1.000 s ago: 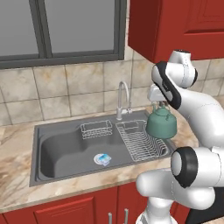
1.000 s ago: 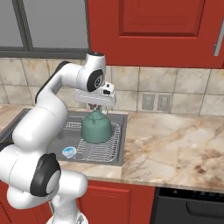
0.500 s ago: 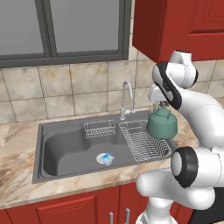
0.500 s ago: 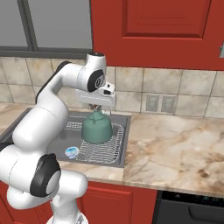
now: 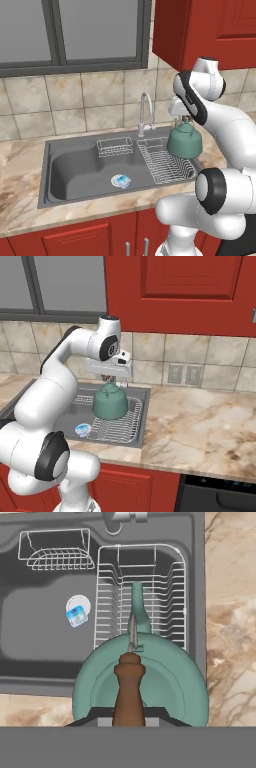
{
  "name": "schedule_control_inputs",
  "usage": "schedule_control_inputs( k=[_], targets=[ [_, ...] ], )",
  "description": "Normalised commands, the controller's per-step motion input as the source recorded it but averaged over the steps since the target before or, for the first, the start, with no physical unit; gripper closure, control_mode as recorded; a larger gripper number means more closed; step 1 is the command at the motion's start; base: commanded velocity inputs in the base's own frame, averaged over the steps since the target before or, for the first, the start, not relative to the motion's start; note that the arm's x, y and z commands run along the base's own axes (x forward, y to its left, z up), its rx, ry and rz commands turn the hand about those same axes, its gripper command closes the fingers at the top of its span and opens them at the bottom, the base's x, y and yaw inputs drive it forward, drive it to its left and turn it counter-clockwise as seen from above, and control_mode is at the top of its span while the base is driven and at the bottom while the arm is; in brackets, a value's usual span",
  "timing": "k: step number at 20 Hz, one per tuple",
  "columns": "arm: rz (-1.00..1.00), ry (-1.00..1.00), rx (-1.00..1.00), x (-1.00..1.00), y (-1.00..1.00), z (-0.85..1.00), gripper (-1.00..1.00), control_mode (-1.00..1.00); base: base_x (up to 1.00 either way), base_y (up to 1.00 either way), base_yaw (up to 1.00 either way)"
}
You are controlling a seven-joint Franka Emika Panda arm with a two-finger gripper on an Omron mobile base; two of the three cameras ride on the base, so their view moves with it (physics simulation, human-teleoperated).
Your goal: Pick the kettle and glass cup and place them in the sink. Then turn on the water.
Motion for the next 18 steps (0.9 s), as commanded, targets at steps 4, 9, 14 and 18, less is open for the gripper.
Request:
schedule_control_inputs(
  k=[4,9,14,18],
  targets=[
    [0.0,0.0,0.0,0.0,0.0,0.0,1.0,1.0,0.0,0.0,0.0],
    [0.0,0.0,0.0,0.0,0.0,0.0,1.0,1.0,0.0,0.0,0.0],
    [0.0,0.0,0.0,0.02,0.05,0.0,1.0,-1.0,0.0,0.04,0.0],
    [0.0,0.0,0.0,0.06,0.4,-0.01,1.0,-1.0,0.0,0.0,0.0]
  ],
)
